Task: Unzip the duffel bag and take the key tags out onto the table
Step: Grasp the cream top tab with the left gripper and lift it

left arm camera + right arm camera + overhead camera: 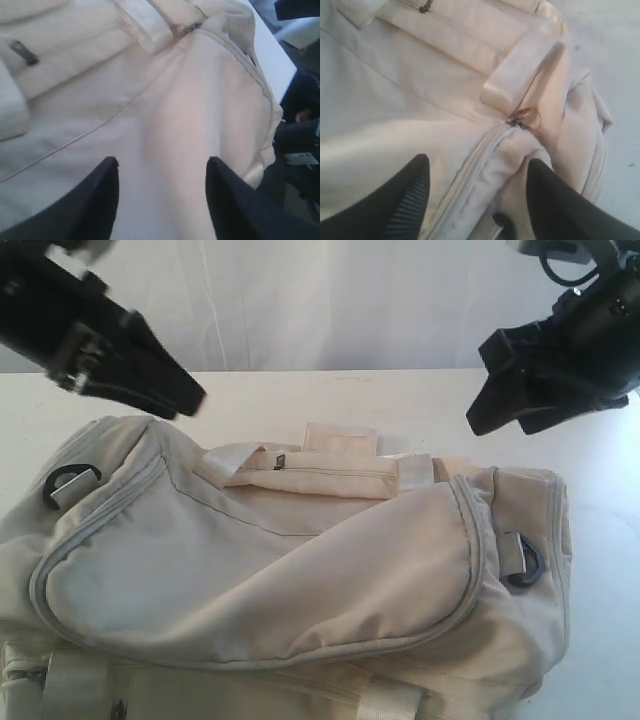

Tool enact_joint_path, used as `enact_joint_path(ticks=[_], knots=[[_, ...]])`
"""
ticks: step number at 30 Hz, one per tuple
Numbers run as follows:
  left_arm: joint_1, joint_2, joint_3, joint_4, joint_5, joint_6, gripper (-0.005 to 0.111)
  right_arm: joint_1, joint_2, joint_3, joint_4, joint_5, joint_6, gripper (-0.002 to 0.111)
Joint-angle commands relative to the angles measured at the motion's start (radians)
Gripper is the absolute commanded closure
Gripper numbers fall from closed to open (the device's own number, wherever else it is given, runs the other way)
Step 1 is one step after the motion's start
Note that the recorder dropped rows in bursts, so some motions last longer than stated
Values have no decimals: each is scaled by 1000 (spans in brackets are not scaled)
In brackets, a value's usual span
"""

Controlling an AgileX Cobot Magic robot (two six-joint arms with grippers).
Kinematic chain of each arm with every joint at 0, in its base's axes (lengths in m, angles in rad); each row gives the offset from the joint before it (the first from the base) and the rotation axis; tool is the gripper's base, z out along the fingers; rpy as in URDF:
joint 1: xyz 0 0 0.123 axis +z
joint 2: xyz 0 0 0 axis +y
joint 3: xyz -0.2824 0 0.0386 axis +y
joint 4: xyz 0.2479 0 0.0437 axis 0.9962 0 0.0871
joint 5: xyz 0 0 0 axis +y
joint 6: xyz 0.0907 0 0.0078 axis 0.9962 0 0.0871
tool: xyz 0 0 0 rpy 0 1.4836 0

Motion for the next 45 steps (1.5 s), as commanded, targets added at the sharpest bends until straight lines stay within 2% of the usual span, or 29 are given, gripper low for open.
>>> enact_joint_path(ticks=[1, 2, 4, 8, 10, 20, 22, 25, 29, 38, 45], knots=[[-197, 210, -77, -104, -59, 69, 51, -2, -26, 23, -56, 64, 4, 66], [-250, 288, -134, -97, -90, 72, 51, -2, -47, 33, -67, 64, 6, 68], [-317, 406, -265, -97, -133, 56, 51, -2, -94, 44, -77, 64, 17, 68], [-352, 610, -501, -124, -140, -11, 47, -2, -173, 96, -123, 64, 41, 68], [-359, 675, -569, -135, -132, -2, 44, -2, -197, 126, -159, 29, 57, 68], [-391, 753, -584, -193, -168, 53, 42, -2, -206, 141, -170, -58, 84, 68], [-401, 759, -584, -193, -180, 65, 46, -2, -206, 141, -170, -58, 84, 68], [-410, 763, -584, -195, -227, 76, 64, -2, -206, 141, -170, -58, 84, 68], [-408, 759, -591, -216, -243, 81, 107, -2, -206, 141, -170, -51, 84, 68], [-378, 708, -654, -206, -141, 127, 107, -2, -206, 141, -170, -67, 84, 68], [-359, 628, -654, -203, -138, 147, 107, -2, -195, 141, -147, -140, 84, 68]])
